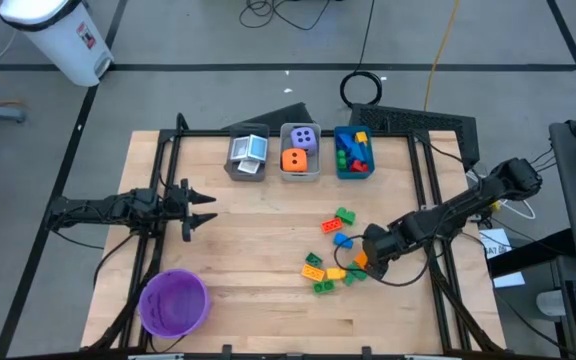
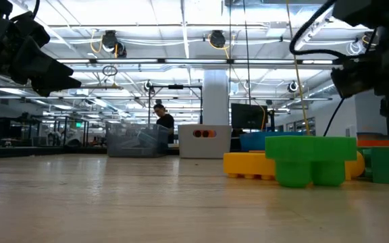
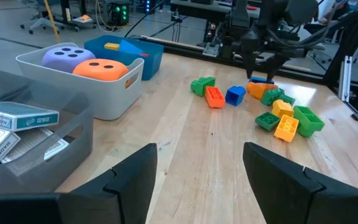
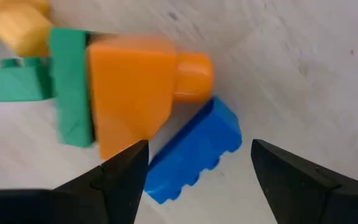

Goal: Pick & Place Toys
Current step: Put the blue game piece into the blue bin

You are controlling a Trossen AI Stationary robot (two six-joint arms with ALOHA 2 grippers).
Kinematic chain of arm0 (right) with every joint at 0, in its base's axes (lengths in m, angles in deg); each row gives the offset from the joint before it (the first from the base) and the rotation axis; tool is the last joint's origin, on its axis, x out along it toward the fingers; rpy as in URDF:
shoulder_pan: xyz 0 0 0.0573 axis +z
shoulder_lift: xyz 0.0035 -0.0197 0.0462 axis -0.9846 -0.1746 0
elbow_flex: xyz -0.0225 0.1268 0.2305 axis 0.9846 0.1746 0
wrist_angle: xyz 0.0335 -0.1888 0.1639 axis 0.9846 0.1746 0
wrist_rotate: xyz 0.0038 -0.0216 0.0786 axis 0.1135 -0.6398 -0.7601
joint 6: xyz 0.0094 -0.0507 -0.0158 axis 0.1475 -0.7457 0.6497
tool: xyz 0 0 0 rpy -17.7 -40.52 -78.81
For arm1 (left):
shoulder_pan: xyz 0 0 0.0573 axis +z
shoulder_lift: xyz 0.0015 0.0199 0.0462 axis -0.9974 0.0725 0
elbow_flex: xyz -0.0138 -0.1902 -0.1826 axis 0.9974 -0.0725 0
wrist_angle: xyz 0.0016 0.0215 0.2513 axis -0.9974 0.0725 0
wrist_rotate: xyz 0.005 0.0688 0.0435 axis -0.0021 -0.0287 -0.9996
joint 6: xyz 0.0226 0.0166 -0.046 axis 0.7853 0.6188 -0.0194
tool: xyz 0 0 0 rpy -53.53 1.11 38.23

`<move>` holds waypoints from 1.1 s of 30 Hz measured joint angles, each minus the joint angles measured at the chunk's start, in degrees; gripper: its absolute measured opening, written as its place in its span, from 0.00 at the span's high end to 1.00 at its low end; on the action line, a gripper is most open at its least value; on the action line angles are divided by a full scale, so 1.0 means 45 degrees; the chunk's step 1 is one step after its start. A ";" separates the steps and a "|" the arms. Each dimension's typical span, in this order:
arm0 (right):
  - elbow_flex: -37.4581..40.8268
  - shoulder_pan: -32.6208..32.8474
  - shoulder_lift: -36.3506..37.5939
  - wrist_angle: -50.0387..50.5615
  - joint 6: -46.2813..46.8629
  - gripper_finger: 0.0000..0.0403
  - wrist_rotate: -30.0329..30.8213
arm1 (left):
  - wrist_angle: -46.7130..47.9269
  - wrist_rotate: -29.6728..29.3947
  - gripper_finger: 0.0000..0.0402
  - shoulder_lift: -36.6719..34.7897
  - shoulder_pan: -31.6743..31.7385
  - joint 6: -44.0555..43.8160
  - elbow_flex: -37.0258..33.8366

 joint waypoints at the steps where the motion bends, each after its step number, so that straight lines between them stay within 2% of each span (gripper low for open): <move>1: 0.0113 -0.0023 -0.0030 0.0094 0.0001 0.32 0.0003 | 0.0000 0.0000 0.39 0.0000 0.0002 0.0000 0.0000; 8: 0.0578 -0.0230 -0.0052 0.0260 -0.0001 0.40 0.0024 | -0.0005 0.0000 0.39 0.0000 0.0003 0.0000 0.0000; 23: 0.0686 -0.0416 0.0138 0.0315 -0.0877 0.76 -0.0029 | -0.0007 0.0000 0.39 0.0002 0.0003 0.0000 0.0000; 28: 0.0686 -0.0693 0.0729 0.0374 -0.1107 0.78 0.0030 | -0.0005 0.0000 0.39 0.0000 0.0004 0.0000 0.0000; 33: 0.0686 -0.1062 0.1506 0.0679 -0.1216 0.74 0.0353 | -0.0006 0.0000 0.39 0.0000 0.0004 -0.0002 0.0000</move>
